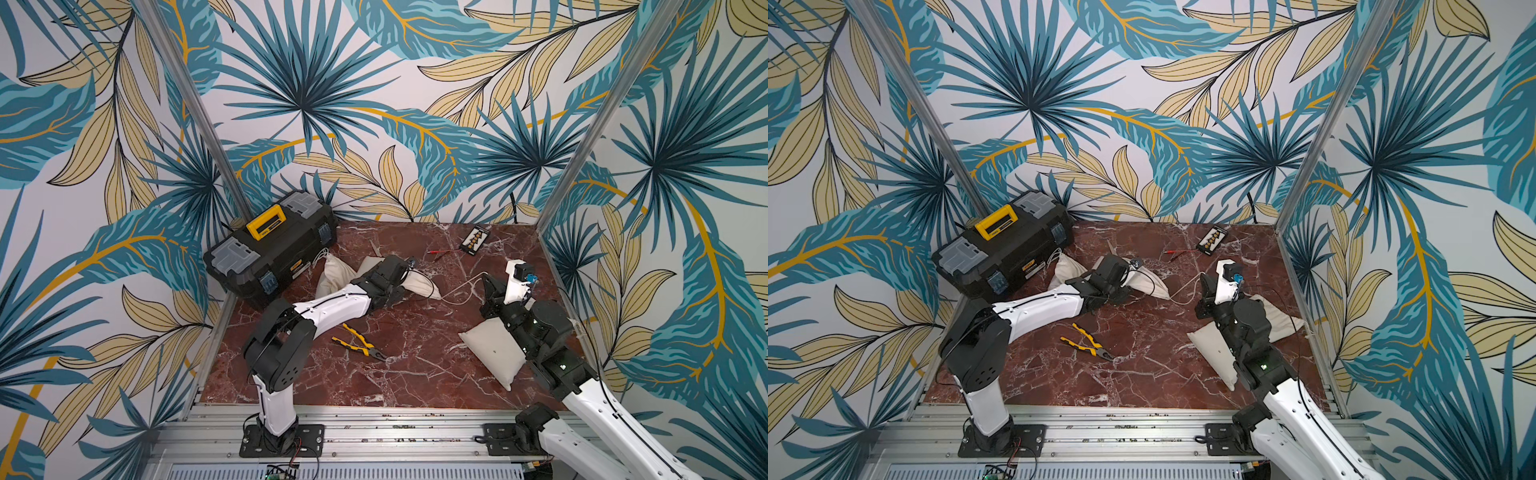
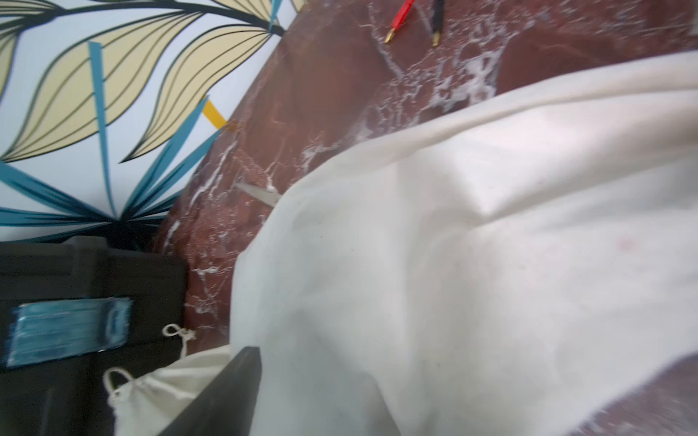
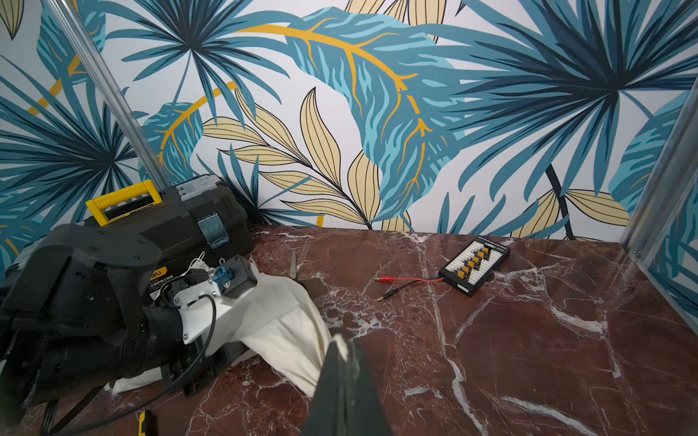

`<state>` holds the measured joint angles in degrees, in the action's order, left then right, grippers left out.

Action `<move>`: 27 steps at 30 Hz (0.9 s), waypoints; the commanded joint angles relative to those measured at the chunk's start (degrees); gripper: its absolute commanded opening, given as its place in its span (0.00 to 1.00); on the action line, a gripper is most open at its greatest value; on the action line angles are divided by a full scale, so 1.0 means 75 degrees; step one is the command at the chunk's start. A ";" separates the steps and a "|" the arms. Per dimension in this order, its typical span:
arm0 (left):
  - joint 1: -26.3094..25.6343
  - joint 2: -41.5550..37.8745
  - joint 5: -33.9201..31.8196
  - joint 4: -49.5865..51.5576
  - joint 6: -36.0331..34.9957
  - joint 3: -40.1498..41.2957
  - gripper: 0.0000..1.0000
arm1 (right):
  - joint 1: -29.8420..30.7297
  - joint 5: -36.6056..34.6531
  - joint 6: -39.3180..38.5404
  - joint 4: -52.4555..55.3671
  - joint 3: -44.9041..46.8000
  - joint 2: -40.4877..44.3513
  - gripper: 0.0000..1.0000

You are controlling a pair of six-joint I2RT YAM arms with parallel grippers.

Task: Close the soil bag
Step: Frap the soil bag at the center of the board.

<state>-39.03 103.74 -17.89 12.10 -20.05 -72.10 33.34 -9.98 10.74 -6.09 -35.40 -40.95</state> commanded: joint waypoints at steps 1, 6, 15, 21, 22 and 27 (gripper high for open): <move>-0.0206 -0.0954 0.1452 -0.0903 0.0037 0.0272 0.91 | -0.0036 0.0118 0.0080 0.0114 0.0006 0.0062 0.00; -0.0653 -0.1559 0.2990 -0.2847 -0.0482 0.1436 1.00 | -0.0035 0.0220 0.0015 0.0571 -0.0289 0.0172 0.00; -0.1048 -0.0451 0.3987 -0.4515 -0.0769 0.1103 1.00 | -0.0028 0.0550 0.0022 0.1033 -0.0804 0.0570 0.00; -0.1044 0.0182 0.4083 -0.4756 -0.0820 0.0675 0.92 | -0.0028 0.0507 -0.0012 0.1164 -0.0912 0.0730 0.00; -0.1055 0.0240 0.4140 -0.4843 -0.0802 0.0639 0.91 | -0.0028 0.0504 -0.0023 0.1197 -0.0931 0.0732 0.00; -0.1061 0.0477 0.4078 -0.4987 -0.0726 0.0343 0.80 | -0.0036 0.0490 -0.0049 0.1247 -0.0937 0.0811 0.00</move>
<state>-46.83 106.78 11.84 -21.76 -25.80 -67.22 33.34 -6.70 10.72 3.27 -41.47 -35.92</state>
